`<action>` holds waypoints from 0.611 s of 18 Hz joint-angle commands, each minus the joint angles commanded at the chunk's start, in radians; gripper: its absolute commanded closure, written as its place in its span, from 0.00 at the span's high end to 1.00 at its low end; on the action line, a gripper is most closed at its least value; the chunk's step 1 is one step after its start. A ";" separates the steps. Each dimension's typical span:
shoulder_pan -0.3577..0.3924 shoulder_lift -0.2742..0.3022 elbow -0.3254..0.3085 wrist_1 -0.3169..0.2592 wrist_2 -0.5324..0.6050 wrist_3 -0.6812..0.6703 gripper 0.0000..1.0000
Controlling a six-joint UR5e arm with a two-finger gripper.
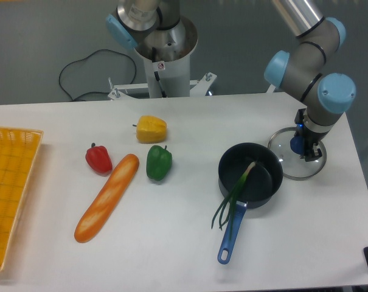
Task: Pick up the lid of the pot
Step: 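Close the gripper on the blue knob of the glass lid, then lift the glass lid by its knob up and away from the pot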
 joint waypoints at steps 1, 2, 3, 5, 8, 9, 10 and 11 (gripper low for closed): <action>0.000 0.000 0.000 0.000 0.000 -0.002 0.59; 0.000 0.000 0.000 0.000 0.002 -0.003 0.58; -0.002 0.000 0.000 0.000 0.003 -0.003 0.58; -0.002 0.000 0.000 -0.002 0.005 -0.005 0.55; -0.002 0.002 0.006 -0.006 0.008 -0.003 0.55; -0.002 0.003 0.011 -0.009 0.008 -0.005 0.55; 0.000 0.006 0.015 -0.017 0.008 -0.005 0.55; 0.000 0.009 0.021 -0.035 0.006 -0.005 0.55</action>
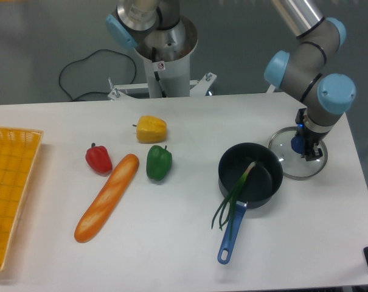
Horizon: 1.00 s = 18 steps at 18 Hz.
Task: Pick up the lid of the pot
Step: 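Lift the glass lid by its knob up and away from the pot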
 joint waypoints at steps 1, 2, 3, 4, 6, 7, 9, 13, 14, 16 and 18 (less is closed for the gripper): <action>0.002 0.002 0.014 -0.014 0.000 0.000 0.55; 0.003 0.003 0.029 -0.032 0.000 0.000 0.55; 0.003 0.005 0.047 -0.061 0.000 0.000 0.55; 0.003 0.005 0.061 -0.086 0.000 -0.003 0.55; 0.005 0.008 0.069 -0.100 0.000 -0.006 0.55; 0.006 0.009 0.069 -0.100 0.000 -0.006 0.55; 0.009 0.020 0.074 -0.114 -0.002 -0.006 0.55; 0.012 0.031 0.123 -0.195 -0.006 -0.008 0.55; 0.018 0.041 0.141 -0.225 -0.009 -0.008 0.55; 0.028 0.054 0.176 -0.288 -0.012 -0.008 0.55; 0.026 0.069 0.189 -0.307 -0.017 -0.009 0.55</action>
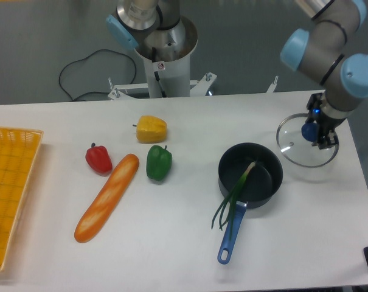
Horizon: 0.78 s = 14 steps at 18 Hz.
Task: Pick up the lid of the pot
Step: 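Lift the glass lid by its knob up and away from the pot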
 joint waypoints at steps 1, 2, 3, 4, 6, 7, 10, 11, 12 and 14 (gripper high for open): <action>-0.005 0.005 -0.002 -0.003 -0.006 -0.006 0.55; -0.008 0.014 -0.002 -0.011 -0.014 -0.018 0.55; -0.008 0.023 -0.002 -0.023 -0.024 -0.035 0.55; -0.008 0.031 0.002 -0.032 -0.038 -0.044 0.55; -0.009 0.048 0.002 -0.055 -0.058 -0.058 0.55; -0.011 0.054 0.002 -0.066 -0.061 -0.063 0.55; -0.017 0.069 0.000 -0.078 -0.066 -0.081 0.55; -0.018 0.074 -0.002 -0.080 -0.069 -0.086 0.55; -0.017 0.081 -0.002 -0.081 -0.075 -0.094 0.55; -0.017 0.083 -0.009 -0.084 -0.077 -0.100 0.55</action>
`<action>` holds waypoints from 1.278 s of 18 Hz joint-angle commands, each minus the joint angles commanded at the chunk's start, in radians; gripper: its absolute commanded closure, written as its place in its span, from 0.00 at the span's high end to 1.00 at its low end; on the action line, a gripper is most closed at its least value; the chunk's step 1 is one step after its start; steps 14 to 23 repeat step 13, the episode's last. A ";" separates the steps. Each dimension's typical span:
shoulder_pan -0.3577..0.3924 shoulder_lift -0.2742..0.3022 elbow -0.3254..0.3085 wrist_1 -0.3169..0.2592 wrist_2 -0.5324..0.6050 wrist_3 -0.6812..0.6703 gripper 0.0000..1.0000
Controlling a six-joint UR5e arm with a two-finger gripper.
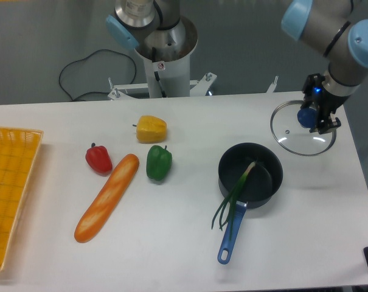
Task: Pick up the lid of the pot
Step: 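Lift the glass lid by its knob up and away from the pot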
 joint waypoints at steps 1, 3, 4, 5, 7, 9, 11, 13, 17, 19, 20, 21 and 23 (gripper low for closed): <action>-0.002 0.000 0.000 -0.002 0.000 -0.002 0.55; -0.003 0.002 0.000 -0.002 0.000 -0.009 0.55; -0.005 0.002 0.000 -0.002 0.000 -0.018 0.55; -0.008 0.002 0.000 -0.002 -0.002 -0.024 0.55; -0.009 0.002 0.000 -0.002 -0.002 -0.025 0.55; -0.011 0.002 -0.003 -0.002 -0.002 -0.025 0.55; -0.011 0.000 -0.003 -0.002 -0.002 -0.025 0.55; -0.012 0.002 -0.005 -0.002 -0.002 -0.026 0.55; -0.012 0.002 -0.005 -0.002 -0.002 -0.026 0.55; -0.012 0.002 -0.005 -0.002 -0.002 -0.026 0.55; -0.012 0.002 -0.005 -0.002 -0.002 -0.026 0.55; -0.012 0.002 -0.005 -0.002 -0.002 -0.026 0.55; -0.012 0.002 -0.005 -0.002 -0.002 -0.026 0.55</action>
